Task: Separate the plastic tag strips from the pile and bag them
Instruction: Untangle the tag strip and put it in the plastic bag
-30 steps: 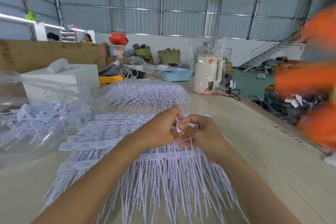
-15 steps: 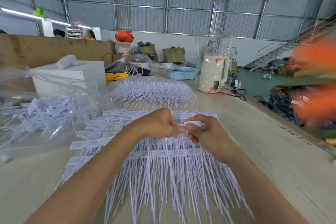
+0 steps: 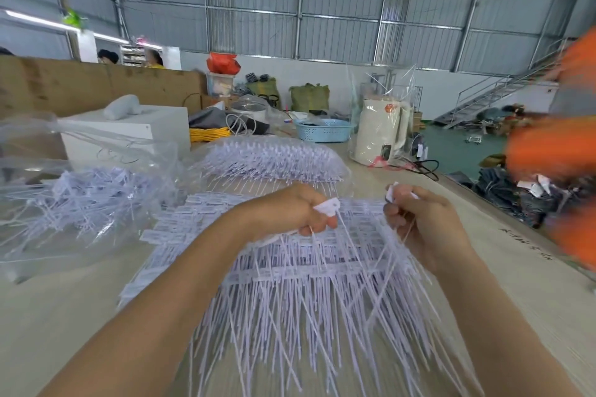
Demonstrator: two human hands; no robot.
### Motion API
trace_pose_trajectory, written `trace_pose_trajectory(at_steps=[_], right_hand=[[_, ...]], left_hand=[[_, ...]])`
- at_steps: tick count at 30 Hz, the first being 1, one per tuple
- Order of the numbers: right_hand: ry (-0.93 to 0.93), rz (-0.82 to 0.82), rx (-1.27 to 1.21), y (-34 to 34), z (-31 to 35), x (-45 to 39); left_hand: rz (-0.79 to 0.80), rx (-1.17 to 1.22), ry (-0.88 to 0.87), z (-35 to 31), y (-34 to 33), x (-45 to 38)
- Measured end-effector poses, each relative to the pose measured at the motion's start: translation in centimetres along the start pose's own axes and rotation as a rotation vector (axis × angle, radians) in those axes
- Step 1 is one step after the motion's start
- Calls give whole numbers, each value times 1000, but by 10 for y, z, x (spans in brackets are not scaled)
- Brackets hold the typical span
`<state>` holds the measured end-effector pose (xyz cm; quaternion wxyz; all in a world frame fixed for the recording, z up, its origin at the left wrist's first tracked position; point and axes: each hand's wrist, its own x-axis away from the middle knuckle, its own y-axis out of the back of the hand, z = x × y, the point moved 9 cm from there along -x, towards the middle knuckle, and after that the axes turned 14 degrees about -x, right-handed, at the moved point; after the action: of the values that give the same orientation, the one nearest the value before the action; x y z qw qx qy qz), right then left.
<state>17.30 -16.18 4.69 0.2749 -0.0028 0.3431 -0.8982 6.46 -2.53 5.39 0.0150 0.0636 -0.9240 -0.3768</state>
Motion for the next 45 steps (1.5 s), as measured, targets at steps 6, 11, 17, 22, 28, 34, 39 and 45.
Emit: trace_pose_trajectory(at_steps=[6,11,17,22,28,34,39,45], right_hand=[[-223,202,68,-21,-12,12],[-137,284,585,-41,-48,23],[-68,335,630,-51,-58,28],[88,301,694,-51,-40,25],[88,297,665,-51,-40,24],[123,279,745,-51,-34,23],[184,256,794,-54,-32,24],[307,12,784,-19,9,13]], left_hand=[[137,-277,29,8,-16,1],[92,-420,0,6,-16,0],[3,-520,18,4,-11,-4],[-43,-379,31,6,-5,-6],[-8,-274,17,11,-7,-6],[-36,-166,99,16,-7,-9],[-66,-149,103,12,-3,-9],[26,-36,111,16,-1,2]])
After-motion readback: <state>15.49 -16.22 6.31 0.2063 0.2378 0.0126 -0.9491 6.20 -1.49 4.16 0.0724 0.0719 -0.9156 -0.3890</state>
